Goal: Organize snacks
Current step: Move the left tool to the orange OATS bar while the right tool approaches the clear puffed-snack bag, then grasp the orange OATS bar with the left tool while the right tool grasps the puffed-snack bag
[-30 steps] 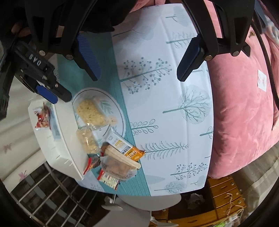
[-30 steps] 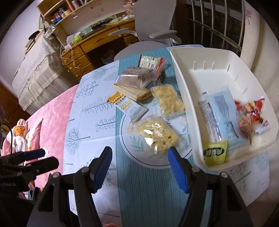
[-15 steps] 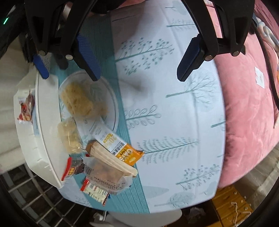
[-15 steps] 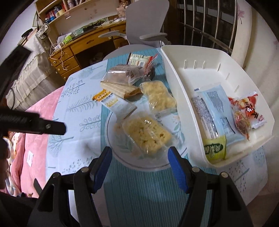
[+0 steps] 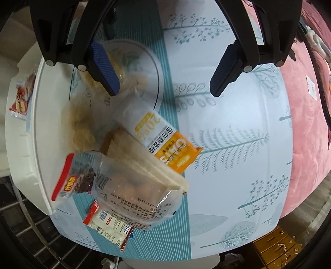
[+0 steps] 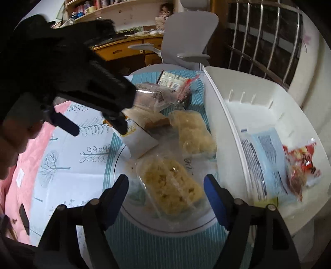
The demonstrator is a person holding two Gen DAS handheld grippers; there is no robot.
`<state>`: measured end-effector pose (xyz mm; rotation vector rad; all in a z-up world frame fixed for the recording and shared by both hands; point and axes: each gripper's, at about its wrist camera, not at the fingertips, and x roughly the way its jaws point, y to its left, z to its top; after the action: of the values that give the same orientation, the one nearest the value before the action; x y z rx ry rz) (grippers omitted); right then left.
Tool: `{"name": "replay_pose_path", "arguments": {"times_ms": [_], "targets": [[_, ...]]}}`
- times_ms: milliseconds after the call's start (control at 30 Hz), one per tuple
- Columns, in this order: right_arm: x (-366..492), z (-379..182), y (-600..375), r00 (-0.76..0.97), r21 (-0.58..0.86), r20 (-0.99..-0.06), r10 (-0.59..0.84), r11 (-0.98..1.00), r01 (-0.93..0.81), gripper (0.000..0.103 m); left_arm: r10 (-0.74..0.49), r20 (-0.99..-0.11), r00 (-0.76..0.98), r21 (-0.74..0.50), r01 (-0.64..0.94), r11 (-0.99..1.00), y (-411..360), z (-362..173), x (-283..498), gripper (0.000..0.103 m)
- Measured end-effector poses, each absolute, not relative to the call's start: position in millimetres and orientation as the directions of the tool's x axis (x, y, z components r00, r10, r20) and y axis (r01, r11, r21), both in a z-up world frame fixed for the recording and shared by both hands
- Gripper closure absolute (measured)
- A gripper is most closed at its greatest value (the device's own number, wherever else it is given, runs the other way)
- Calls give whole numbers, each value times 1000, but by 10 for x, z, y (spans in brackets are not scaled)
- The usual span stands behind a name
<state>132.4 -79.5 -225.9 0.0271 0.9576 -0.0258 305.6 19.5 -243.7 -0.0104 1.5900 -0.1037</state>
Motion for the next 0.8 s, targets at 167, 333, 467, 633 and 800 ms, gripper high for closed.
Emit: {"name": "replay_pose_path", "arguments": {"times_ms": [167, 333, 467, 633, 800], "targets": [[1405, -2301, -757, 590, -57, -806, -49, 998, 6, 27, -70, -997, -35, -71, 33, 997, 90, -2595, 3181, 15], [1446, -2341, -717, 572, -95, -818, -66, 995, -20, 28, -69, -997, -22, -69, 30, 997, -48, -2680, 3278, 15], [1473, -2372, -686, 549, -128, -831, -92, 991, -27, 28, -57, -998, -26, -58, 29, 998, -146, -2755, 3333, 15], [1485, -2392, -653, 532, -147, -840, -105, 988, -38, 27, -53, -999, -10, -54, 11, 999, -235, -2871, 3381, 16], [1479, -2403, -634, 522, -160, -845, -114, 986, -44, 28, -67, -998, -18, -67, 10, 998, -352, -3052, 3412, 31]]}}
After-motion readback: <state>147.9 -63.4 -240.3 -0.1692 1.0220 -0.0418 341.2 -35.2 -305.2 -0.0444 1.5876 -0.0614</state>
